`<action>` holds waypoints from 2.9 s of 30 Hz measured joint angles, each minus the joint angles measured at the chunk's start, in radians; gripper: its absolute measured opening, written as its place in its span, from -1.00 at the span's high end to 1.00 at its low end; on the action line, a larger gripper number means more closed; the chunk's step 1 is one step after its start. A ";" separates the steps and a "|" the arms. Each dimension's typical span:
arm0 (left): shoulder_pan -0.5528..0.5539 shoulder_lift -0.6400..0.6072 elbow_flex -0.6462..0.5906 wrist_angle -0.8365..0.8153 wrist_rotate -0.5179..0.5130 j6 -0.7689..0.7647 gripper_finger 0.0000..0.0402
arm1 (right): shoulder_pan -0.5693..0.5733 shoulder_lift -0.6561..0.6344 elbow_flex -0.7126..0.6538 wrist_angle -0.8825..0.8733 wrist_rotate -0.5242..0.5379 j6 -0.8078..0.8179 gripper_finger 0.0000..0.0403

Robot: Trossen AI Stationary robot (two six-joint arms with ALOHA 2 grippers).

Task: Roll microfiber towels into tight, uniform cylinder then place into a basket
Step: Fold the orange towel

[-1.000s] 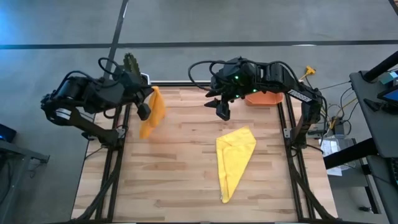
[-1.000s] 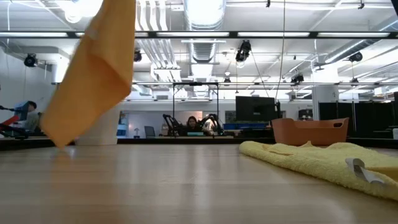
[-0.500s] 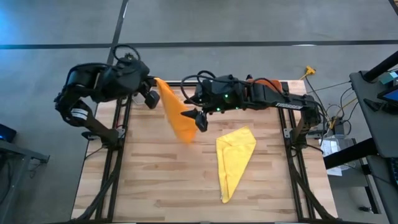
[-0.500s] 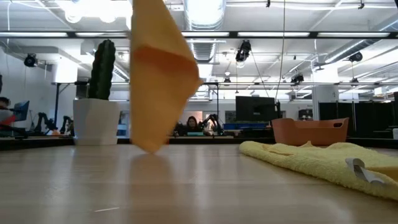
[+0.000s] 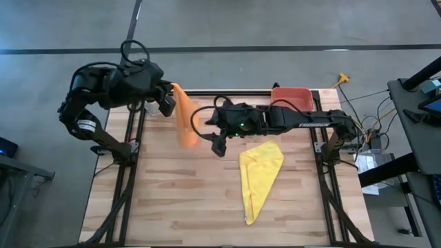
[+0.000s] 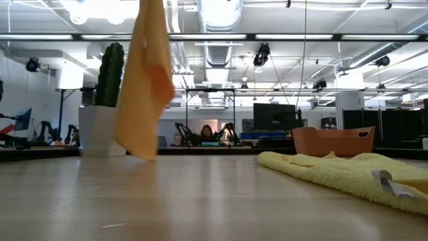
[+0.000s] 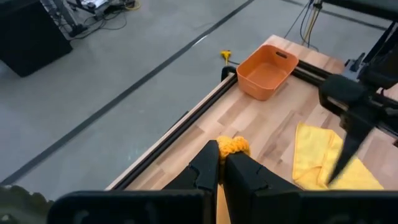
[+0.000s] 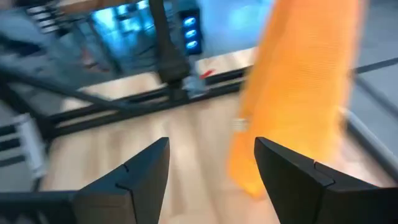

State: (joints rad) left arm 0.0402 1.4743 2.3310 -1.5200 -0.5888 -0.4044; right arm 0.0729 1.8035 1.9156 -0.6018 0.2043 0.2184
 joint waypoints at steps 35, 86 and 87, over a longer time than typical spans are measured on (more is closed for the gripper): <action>0.000 -0.007 -0.003 0.000 -0.005 -0.006 1.00 | 0.004 -0.001 0.192 -0.062 0.064 -0.018 -0.15; 0.000 -0.016 -0.003 0.000 -0.006 -0.001 1.00 | 0.020 -0.001 0.192 0.041 0.161 0.369 -0.10; 0.000 -0.016 -0.003 0.000 -0.006 -0.001 1.00 | 0.017 -0.001 0.192 0.050 0.161 0.369 -0.10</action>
State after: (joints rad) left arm 0.0399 1.4582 2.3283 -1.5204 -0.5949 -0.4054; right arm 0.0902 1.8027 2.1078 -0.5521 0.3657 0.5873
